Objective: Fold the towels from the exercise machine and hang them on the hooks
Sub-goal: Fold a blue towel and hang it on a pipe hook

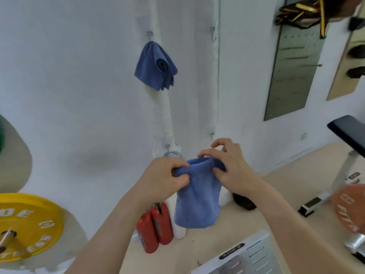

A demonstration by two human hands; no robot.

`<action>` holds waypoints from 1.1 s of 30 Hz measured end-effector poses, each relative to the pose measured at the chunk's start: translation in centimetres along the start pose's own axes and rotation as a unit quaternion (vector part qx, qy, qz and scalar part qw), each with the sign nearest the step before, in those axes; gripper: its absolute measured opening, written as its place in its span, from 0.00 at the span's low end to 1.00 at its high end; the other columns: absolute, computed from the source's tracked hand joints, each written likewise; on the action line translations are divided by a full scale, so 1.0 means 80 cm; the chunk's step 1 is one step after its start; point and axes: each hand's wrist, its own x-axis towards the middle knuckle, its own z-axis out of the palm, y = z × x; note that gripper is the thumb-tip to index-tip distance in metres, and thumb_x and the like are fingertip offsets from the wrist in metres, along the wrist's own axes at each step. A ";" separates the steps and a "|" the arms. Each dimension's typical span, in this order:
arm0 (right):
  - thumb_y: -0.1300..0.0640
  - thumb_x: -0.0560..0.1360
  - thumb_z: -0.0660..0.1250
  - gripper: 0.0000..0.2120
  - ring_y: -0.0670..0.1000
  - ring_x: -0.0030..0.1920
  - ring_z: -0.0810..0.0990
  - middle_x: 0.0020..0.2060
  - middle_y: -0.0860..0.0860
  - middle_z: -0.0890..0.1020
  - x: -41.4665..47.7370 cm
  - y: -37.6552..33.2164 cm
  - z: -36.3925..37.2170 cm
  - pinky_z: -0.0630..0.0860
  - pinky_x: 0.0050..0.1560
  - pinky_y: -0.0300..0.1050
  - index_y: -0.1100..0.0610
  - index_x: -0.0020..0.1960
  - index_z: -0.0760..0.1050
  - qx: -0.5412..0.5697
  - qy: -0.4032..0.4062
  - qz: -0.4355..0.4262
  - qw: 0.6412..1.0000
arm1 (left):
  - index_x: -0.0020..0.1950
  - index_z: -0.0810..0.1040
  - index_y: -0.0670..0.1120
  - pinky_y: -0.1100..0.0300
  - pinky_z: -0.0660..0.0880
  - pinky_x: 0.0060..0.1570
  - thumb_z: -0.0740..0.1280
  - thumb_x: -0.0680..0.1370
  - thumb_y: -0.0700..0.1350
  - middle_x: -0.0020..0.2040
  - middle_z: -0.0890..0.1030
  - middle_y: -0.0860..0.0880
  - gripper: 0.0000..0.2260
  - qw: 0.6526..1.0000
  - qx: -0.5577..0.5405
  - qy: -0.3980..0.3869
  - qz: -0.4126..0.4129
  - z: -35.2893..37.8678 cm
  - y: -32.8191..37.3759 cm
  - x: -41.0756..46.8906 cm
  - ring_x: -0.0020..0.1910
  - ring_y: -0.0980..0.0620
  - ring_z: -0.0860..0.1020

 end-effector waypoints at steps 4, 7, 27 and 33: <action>0.55 0.68 0.65 0.17 0.48 0.58 0.67 0.55 0.41 0.73 0.048 0.056 -0.027 0.69 0.58 0.49 0.43 0.56 0.75 -0.054 -0.114 0.007 0.992 | 0.39 0.81 0.47 0.58 0.69 0.30 0.63 0.64 0.48 0.31 0.77 0.46 0.10 1.000 0.020 -0.015 0.019 0.040 0.009 0.099 0.28 0.59 0.68; 0.57 0.67 0.67 0.12 0.47 0.52 0.76 0.48 0.44 0.79 0.089 0.090 -0.045 0.74 0.52 0.45 0.47 0.50 0.75 0.025 -0.131 0.030 0.991 | 0.39 0.81 0.51 0.53 0.74 0.32 0.64 0.63 0.52 0.31 0.78 0.48 0.11 0.999 0.043 -0.028 -0.006 0.058 0.003 0.161 0.29 0.54 0.73; 0.59 0.76 0.62 0.06 0.55 0.40 0.81 0.38 0.53 0.79 0.342 0.416 0.104 0.75 0.40 0.46 0.55 0.40 0.73 -0.041 -0.137 0.285 0.948 | 0.44 0.75 0.51 0.62 0.71 0.41 0.63 0.78 0.47 0.40 0.79 0.54 0.04 0.989 -0.012 -0.142 -0.049 0.227 -0.263 0.510 0.42 0.51 0.77; 0.55 0.77 0.61 0.04 0.52 0.42 0.74 0.38 0.48 0.76 0.386 0.504 0.169 0.64 0.38 0.42 0.53 0.45 0.73 -0.107 -0.107 0.271 0.951 | 0.57 0.77 0.53 0.55 0.76 0.29 0.56 0.72 0.51 0.37 0.78 0.49 0.17 0.967 0.186 -0.063 0.164 0.296 -0.343 0.569 0.31 0.45 0.77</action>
